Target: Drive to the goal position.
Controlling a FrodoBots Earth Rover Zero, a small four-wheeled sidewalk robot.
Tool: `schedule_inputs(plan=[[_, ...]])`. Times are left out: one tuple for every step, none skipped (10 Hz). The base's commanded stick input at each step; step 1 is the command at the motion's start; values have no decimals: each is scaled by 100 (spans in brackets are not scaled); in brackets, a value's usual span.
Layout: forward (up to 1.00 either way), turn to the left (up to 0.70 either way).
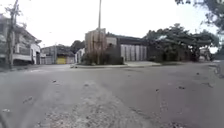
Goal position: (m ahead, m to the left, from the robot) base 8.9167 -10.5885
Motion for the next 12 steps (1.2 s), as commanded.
schedule_inputs(plan=[[85,-34],[85,-34],[85,-34],[85,-34],[85,-34],[85,-34],[85,-34],[85,-34],[85,-34],[85,-34],[85,-34],[85,-34]])
